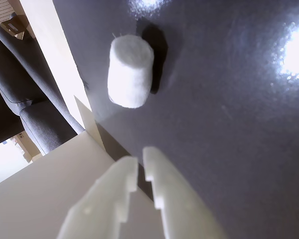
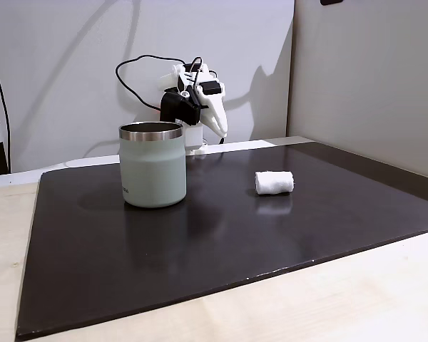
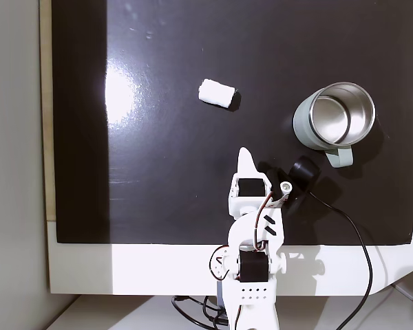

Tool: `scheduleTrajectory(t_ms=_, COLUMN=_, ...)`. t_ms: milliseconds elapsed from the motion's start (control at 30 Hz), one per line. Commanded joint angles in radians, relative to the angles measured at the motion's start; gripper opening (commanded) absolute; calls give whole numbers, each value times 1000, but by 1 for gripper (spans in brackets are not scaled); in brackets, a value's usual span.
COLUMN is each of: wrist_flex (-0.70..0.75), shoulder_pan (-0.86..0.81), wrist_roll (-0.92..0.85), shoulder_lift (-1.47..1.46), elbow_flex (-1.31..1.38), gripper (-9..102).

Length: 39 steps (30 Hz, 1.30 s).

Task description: Grasp a gauze and put it in the cup.

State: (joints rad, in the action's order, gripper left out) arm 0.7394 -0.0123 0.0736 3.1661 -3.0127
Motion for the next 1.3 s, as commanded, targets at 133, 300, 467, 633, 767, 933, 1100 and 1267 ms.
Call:
scheduleTrajectory(t_ms=133, wrist_flex=5, shoulder_pan=-12, wrist_roll=0, shoulder_lift=11, elbow_flex=6, gripper=0)
scheduleTrajectory(t_ms=300, wrist_flex=5, shoulder_pan=-11, wrist_roll=0, shoulder_lift=11, elbow_flex=6, gripper=0)
scheduleTrajectory(t_ms=467, wrist_flex=5, shoulder_pan=-11, wrist_roll=0, shoulder_lift=11, elbow_flex=6, gripper=0)
scheduleTrajectory(t_ms=633, wrist_flex=-2, shoulder_pan=-12, wrist_roll=12, shoulder_lift=12, elbow_flex=6, gripper=0)
scheduleTrajectory(t_ms=767, wrist_flex=-5, shoulder_pan=12, wrist_roll=11, shoulder_lift=12, elbow_flex=40, gripper=0)
scheduleTrajectory(t_ms=933, wrist_flex=15, shoulder_pan=77, wrist_roll=25, shoulder_lift=-35, elbow_flex=156, gripper=0)
scheduleTrajectory(t_ms=1100, wrist_flex=34, shoulder_pan=86, wrist_roll=141, shoulder_lift=-376, elbow_flex=434, gripper=0)
scheduleTrajectory(t_ms=1267, wrist_flex=107, shoulder_pan=107, wrist_roll=219, shoulder_lift=-607, elbow_flex=704, gripper=0)
